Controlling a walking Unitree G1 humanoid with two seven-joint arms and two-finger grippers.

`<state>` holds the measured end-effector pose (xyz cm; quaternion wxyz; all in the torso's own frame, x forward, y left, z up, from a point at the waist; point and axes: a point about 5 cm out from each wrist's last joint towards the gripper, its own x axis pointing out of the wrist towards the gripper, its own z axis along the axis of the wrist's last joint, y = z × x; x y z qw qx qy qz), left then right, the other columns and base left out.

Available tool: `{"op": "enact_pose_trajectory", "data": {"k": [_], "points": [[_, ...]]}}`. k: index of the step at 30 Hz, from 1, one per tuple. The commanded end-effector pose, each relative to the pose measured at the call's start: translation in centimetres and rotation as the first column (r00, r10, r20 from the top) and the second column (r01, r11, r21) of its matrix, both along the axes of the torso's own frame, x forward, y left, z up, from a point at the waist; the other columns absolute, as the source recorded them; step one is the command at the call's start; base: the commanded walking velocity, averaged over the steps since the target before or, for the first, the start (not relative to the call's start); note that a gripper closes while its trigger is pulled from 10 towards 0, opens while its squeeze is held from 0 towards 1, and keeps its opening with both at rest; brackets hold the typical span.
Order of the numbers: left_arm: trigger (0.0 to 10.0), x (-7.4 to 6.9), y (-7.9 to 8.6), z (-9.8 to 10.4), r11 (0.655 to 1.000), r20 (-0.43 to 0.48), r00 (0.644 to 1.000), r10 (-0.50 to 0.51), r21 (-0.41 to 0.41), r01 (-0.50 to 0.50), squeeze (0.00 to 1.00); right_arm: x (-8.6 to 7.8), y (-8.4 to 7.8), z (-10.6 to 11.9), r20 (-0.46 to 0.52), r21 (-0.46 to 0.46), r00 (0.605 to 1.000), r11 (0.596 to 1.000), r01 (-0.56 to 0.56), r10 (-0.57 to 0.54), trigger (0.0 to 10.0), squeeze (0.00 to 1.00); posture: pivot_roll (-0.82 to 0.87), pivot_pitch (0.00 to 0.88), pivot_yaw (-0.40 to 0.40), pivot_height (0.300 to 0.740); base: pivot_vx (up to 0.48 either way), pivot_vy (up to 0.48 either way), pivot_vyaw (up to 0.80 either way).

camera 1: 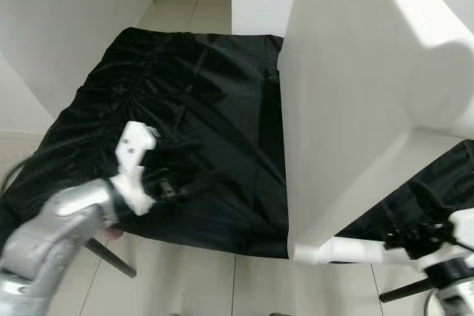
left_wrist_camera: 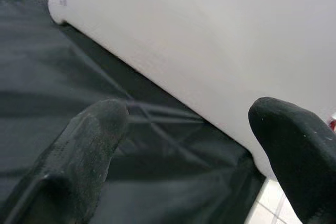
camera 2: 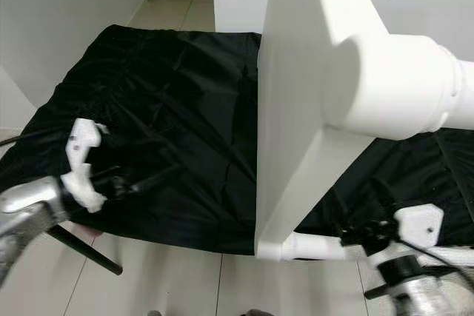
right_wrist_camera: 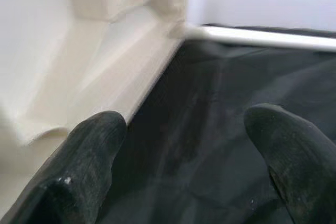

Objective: Building children table

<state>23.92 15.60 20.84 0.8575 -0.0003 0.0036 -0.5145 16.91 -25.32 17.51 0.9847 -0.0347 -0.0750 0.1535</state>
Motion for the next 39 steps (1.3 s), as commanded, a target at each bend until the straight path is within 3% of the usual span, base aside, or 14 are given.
{"op": "enact_pose_trajectory", "data": {"k": [1, 6, 10, 15, 17, 23, 24, 33, 39], "points": [[10.0, -1.9, -0.8, 0.6, 0.946, 0.005, 0.946, -0.325, 0.013, 0.325, 0.00, 0.0, 0.0, 0.0, -0.032, 0.026, 0.993, 0.994, -0.109, 0.110, 10.0, 0.00, -0.10, 0.098, -0.002, 0.740, 0.000, 0.000, 0.00], [10.0, -1.9, -1.4, 0.1, 0.933, -0.006, 0.936, -0.351, 0.085, 0.350, 0.00, 0.6, -0.3, -0.1, -0.090, 0.007, 0.974, 0.979, -0.206, 0.206, 10.0, 0.00, -0.10, 0.098, -0.002, 0.740, 0.000, 0.000, 0.00], [10.0, -1.6, -3.0, -1.1, 0.917, -0.016, 0.928, -0.372, 0.146, 0.370, 0.00, 2.2, -0.1, 0.0, -0.141, -0.024, 0.927, 0.935, -0.355, 0.348, 10.0, 0.00, -0.08, 0.100, -0.006, 0.740, 0.000, 0.000, 0.00], [10.0, -1.0, -3.8, -1.0, 0.924, 0.005, 0.934, -0.358, 0.146, 0.354, 0.00, 3.5, 0.0, 0.5, -0.148, -0.046, 0.901, 0.907, -0.418, 0.407, 10.0, 0.00, -0.07, 0.106, -0.005, 0.740, 0.000, 0.000, 0.00], [10.0, 0.0, -4.5, -1.5, 0.925, 0.018, 0.942, -0.335, 0.197, 0.325, 0.00, 4.2, 0.5, 0.9, -0.172, -0.039, 0.851, 0.860, -0.510, 0.497, 10.0, 0.00, -0.06, 0.111, -0.008, 0.740, 0.000, 0.000, 0.00], [10.0, -0.1, -4.8, -1.3, 0.913, 0.033, 0.929, -0.368, 0.205, 0.354, 0.00, 4.3, 0.6, 1.0, -0.206, -0.041, 0.805, 0.817, -0.576, 0.557, 10.0, 0.00, -0.05, 0.110, -0.010, 0.740, 0.000, 0.000, 0.00], [10.0, -0.2, -5.0, -1.1, 0.905, 0.041, 0.922, -0.385, 0.213, 0.368, 0.00, 4.4, 0.7, 1.0, -0.223, -0.044, 0.778, 0.791, -0.610, 0.588, 10.0, 0.00, -0.05, 0.110, -0.008, 0.740, 0.000, 0.000, 0.00], [10.0, -0.2, -5.4, -0.9, 0.894, 0.055, 0.910, -0.412, 0.217, 0.391, 0.00, 4.6, 1.0, 1.2, -0.246, -0.040, 0.728, 0.744, -0.667, 0.640, 10.0, 0.00, -0.05, 0.111, -0.003, 0.740, 0.000, 0.000, 0.00], [10.0, -0.1, -5.3, -0.9, 0.888, 0.053, 0.906, -0.420, 0.227, 0.399, 0.00, 3.7, 0.4, 1.9, -0.277, -0.046, 0.690, 0.708, -0.704, 0.668, 10.0, 0.00, -0.05, 0.117, 0.010, 0.740, 0.000, 0.000, 0.00]]}}
